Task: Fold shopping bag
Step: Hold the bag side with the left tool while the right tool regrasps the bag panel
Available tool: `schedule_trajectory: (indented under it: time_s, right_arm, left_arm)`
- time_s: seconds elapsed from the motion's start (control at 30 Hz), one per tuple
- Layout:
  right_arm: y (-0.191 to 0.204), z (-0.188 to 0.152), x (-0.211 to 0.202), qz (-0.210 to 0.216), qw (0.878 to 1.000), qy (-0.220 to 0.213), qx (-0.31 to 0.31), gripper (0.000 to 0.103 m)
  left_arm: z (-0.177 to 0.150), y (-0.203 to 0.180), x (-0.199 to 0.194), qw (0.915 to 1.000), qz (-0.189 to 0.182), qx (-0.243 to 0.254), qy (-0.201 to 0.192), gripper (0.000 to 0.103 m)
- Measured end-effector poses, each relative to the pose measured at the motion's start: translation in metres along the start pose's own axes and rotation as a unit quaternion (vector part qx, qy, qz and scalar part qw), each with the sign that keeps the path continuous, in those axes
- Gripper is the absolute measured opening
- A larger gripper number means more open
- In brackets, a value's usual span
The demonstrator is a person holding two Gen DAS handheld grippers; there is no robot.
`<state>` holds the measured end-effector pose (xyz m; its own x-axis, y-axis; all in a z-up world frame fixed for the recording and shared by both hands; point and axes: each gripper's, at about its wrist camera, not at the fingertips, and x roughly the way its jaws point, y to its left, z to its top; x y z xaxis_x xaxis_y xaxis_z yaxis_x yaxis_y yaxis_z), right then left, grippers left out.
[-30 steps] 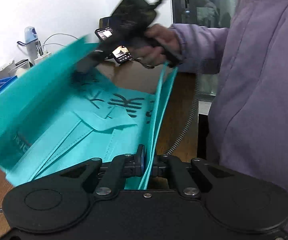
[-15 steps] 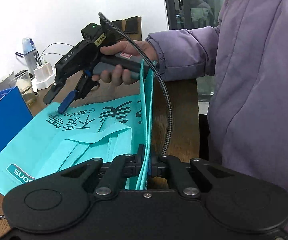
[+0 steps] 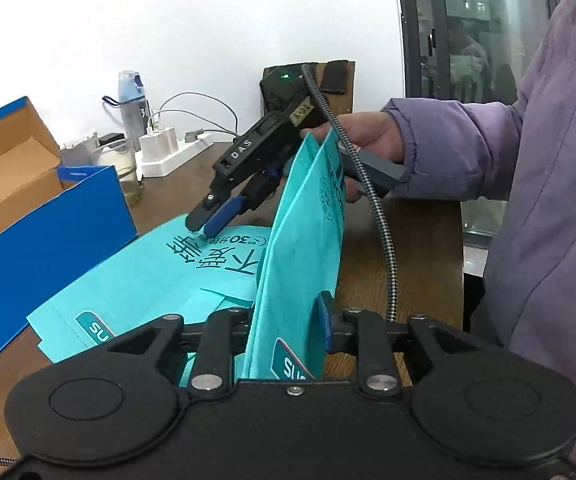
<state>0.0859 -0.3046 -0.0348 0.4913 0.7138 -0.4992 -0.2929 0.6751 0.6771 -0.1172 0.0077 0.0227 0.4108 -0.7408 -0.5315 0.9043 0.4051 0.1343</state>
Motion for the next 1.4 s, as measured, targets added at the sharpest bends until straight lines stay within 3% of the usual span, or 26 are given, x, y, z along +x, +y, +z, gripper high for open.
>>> schedule_trajectory:
  time_s: [0.03, 0.13, 0.23, 0.3, 0.33, 0.37, 0.47, 0.57, 0.7, 0.8, 0.87, 0.93, 1.0, 1.07, 1.2, 1.4]
  right_arm:
    - [-0.001, -0.002, -0.001, 0.0, 1.0, -0.003, 0.003, 0.043]
    - [-0.009, -0.004, -0.004, -0.013, 1.0, -0.009, 0.022, 0.019]
    - [-0.013, -0.005, -0.007, -0.008, 0.999, -0.008, 0.032, 0.017]
    - [-0.008, -0.006, -0.013, -0.005, 1.0, -0.01, 0.022, 0.034]
    - [-0.004, -0.007, -0.019, -0.002, 1.0, -0.015, 0.012, 0.055]
    - [0.001, -0.009, -0.028, 0.005, 1.0, -0.028, -0.001, 0.064]
    - [0.018, -0.022, -0.064, 0.039, 0.995, -0.075, -0.052, 0.068]
    - [0.036, -0.048, -0.099, 0.074, 0.979, -0.104, -0.162, 0.081]
    - [0.051, -0.088, -0.123, 0.092, 0.947, -0.094, -0.294, 0.084]
    - [0.055, -0.104, -0.129, 0.114, 0.936, -0.079, -0.324, 0.085]
    - [0.057, -0.107, -0.125, 0.109, 0.936, -0.074, -0.328, 0.085]
    - [0.059, -0.107, -0.119, 0.109, 0.938, -0.065, -0.321, 0.075]
    - [0.059, -0.106, -0.115, 0.115, 0.941, -0.054, -0.314, 0.056]
    - [0.056, -0.105, -0.113, 0.12, 0.941, -0.045, -0.314, 0.029]
    - [0.048, -0.109, -0.109, 0.106, 0.951, -0.024, -0.289, 0.022]
    - [0.041, -0.114, -0.104, 0.096, 0.958, -0.009, -0.27, 0.021]
  left_arm:
    - [0.001, -0.001, 0.0, 1.0, 0.001, 0.003, 0.002, 0.029]
    - [0.002, -0.004, -0.001, 0.9999, 0.003, 0.011, 0.007, 0.029]
    - [0.003, -0.004, -0.004, 0.9998, 0.008, 0.012, 0.01, 0.029]
    - [0.002, -0.001, -0.005, 0.9999, 0.008, 0.006, 0.011, 0.025]
    - [0.003, 0.0, -0.004, 0.9999, 0.006, 0.005, 0.013, 0.022]
    - [0.003, 0.0, -0.003, 0.9998, 0.004, 0.01, 0.015, 0.019]
    - [0.003, -0.004, 0.005, 0.9991, -0.004, 0.029, 0.031, 0.014]
    - [0.001, -0.004, 0.011, 0.9985, -0.014, 0.037, 0.037, 0.013]
    - [0.002, 0.002, 0.014, 0.999, -0.022, 0.027, 0.028, 0.012]
    - [0.004, 0.004, 0.016, 0.999, -0.03, 0.019, 0.026, 0.011]
    - [0.005, 0.003, 0.017, 0.9988, -0.037, 0.019, 0.025, 0.009]
    - [0.006, 0.002, 0.017, 0.9987, -0.041, 0.019, 0.025, 0.008]
    - [0.007, 0.001, 0.015, 0.9986, -0.044, 0.016, 0.025, 0.008]
    - [0.006, 0.001, 0.013, 0.9987, -0.042, 0.013, 0.026, 0.008]
    - [0.001, 0.005, 0.012, 0.9988, -0.034, -0.009, 0.032, 0.009]
    - [-0.01, 0.013, 0.001, 0.9988, -0.015, -0.031, 0.034, 0.015]
